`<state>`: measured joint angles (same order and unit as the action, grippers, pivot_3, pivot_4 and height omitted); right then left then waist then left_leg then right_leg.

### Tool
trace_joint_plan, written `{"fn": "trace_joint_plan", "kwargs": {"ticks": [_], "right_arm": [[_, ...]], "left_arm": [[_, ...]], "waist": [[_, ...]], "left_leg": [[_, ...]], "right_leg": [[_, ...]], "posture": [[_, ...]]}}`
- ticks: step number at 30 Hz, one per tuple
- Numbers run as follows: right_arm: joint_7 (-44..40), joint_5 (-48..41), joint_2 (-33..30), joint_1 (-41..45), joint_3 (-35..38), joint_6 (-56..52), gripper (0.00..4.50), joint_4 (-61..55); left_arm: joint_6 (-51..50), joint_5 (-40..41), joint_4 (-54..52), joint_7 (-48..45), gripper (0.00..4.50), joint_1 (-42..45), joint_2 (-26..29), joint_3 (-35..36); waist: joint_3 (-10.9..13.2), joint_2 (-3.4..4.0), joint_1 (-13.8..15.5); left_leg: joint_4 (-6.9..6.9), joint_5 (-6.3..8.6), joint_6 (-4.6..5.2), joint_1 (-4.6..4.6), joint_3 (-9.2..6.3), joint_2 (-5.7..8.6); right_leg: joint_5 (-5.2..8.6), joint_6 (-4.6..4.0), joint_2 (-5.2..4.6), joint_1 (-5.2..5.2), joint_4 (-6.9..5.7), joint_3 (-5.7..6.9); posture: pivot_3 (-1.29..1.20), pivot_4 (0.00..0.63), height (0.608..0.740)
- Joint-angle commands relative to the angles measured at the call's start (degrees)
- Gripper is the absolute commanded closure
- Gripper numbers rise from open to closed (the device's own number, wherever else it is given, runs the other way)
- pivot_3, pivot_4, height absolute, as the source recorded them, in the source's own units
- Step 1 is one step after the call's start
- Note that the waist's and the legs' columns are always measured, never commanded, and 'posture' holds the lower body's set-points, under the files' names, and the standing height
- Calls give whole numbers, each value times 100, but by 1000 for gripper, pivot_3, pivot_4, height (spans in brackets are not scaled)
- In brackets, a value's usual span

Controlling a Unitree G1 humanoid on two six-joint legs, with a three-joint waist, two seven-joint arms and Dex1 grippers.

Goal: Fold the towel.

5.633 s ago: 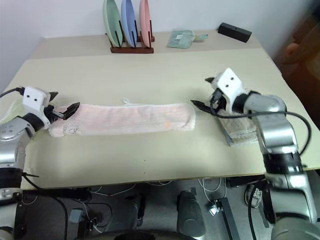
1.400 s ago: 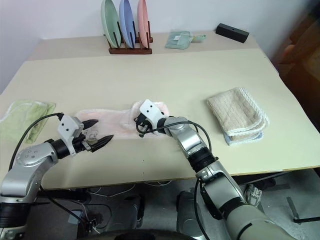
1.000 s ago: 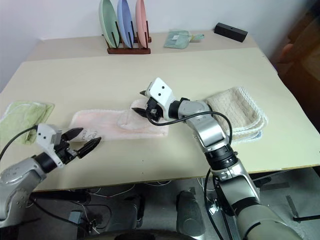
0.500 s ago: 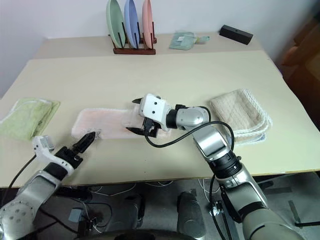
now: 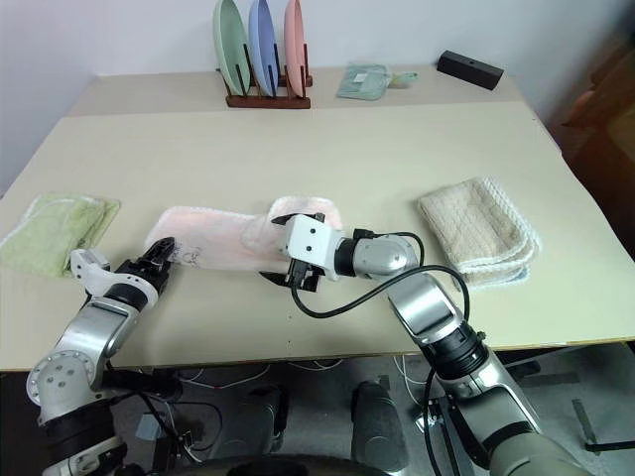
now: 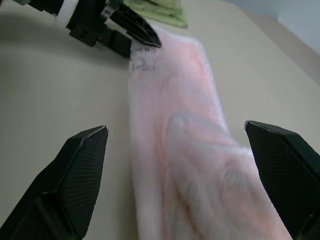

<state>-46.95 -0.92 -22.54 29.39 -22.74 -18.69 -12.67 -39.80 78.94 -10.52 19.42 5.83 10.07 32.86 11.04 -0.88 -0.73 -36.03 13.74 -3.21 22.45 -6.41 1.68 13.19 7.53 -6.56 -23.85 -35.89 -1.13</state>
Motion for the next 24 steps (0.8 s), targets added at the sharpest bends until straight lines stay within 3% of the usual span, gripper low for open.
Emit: {"fn": "trace_joint_plan", "kwargs": {"ticks": [1, 7, 15, 20, 24], "right_arm": [[41, -19, -33, -10, 120, -17, 0, -279], [44, -16, -115, -61, 164, -38, 0, -244], [34, -65, -333, -236, 370, -53, 0, -165], [71, -50, -372, -247, 437, -12, 0, -30], [156, 4, -397, -292, 509, 0, 0, 46]], "left_arm": [[218, 96, -114, -20, 4469, 166, 99, 88], [359, -26, -674, -675, 4469, -33, 525, 132], [250, -498, -949, -2146, 4469, 43, 2146, 46], [30, -1260, -1076, -3304, 4469, 583, 2804, -1083], [23, -2587, -1367, -4420, 4469, 1030, 3237, -2830]], "waist": [[0, -1, 3], [0, -1, -12], [1, 0, 1], [1, -1, 10], [2, -1, -14]], "left_leg": [[0, 0, 0, 0, 0, 0], [6, 0, 0, 2, 1, 0], [11, 0, 0, 4, 2, 0], [8, 0, 0, 4, 1, 1], [13, 0, 0, 4, 3, 1]], "right_leg": [[0, 0, 0, 0, 1, 0], [1, -3, 0, 7, 25, 1], [5, -19, 1, 13, 46, 3], [5, -21, 1, 29, 64, 7], [3, -20, 1, 28, 71, 4]], "posture": [[0, 150, 740], [0, 150, 740], [0, 150, 740], [0, 150, 740], [0, 150, 740]]}}
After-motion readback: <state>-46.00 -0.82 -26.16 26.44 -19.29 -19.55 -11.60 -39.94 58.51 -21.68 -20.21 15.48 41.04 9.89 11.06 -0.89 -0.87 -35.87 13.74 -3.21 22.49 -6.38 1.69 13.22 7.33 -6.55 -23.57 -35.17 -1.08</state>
